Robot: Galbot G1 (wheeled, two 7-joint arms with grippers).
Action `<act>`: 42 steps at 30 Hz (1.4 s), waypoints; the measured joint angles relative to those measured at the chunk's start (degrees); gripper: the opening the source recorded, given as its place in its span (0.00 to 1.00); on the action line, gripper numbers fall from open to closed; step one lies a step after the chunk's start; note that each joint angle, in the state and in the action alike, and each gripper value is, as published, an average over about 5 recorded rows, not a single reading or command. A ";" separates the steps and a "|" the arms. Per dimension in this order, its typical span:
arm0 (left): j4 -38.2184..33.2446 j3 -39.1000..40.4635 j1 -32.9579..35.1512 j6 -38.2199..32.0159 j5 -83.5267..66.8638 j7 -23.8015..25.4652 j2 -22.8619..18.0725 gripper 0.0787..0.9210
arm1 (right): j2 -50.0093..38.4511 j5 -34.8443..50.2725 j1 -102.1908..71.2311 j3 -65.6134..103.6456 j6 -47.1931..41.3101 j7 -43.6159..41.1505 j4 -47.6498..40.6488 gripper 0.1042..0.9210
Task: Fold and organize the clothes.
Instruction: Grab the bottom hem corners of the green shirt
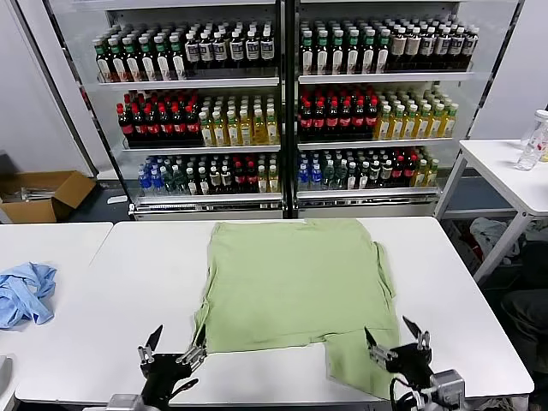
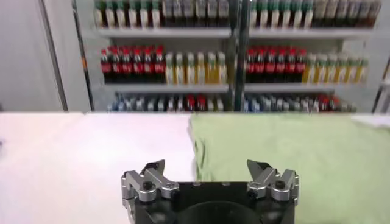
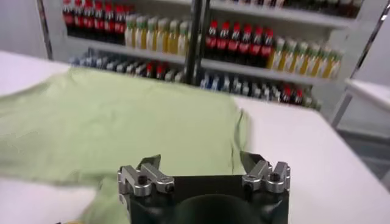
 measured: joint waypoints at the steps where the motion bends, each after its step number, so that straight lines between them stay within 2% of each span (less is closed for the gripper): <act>1: 0.36 0.11 -0.24 0.29 0.06 -0.12 0.04 0.88 | 0.02 0.08 -0.13 -0.05 -0.09 -0.03 -0.12 0.88; 10: 5.53 2.01 -3.74 3.47 0.90 -1.56 0.24 0.88 | 0.70 1.42 -1.66 -1.14 -1.06 0.08 -2.04 0.88; 14: 7.41 2.73 -4.95 4.55 0.82 -1.84 0.29 0.85 | 0.75 2.34 -1.84 -1.46 -1.22 0.29 -2.71 0.84; 19: 9.24 3.22 -6.12 5.69 0.20 -2.12 0.49 0.70 | 0.76 3.55 -2.07 -1.83 -1.27 0.38 -3.37 0.70; 38: 9.38 2.44 -5.88 5.78 -5.14 -2.10 2.41 0.07 | -0.72 8.03 0.58 -1.42 -0.01 -0.20 -3.81 0.04; 42: 7.68 1.85 -5.40 4.89 -7.13 -1.43 3.17 0.01 | -1.38 9.21 2.38 -0.62 0.17 -0.17 -3.01 0.00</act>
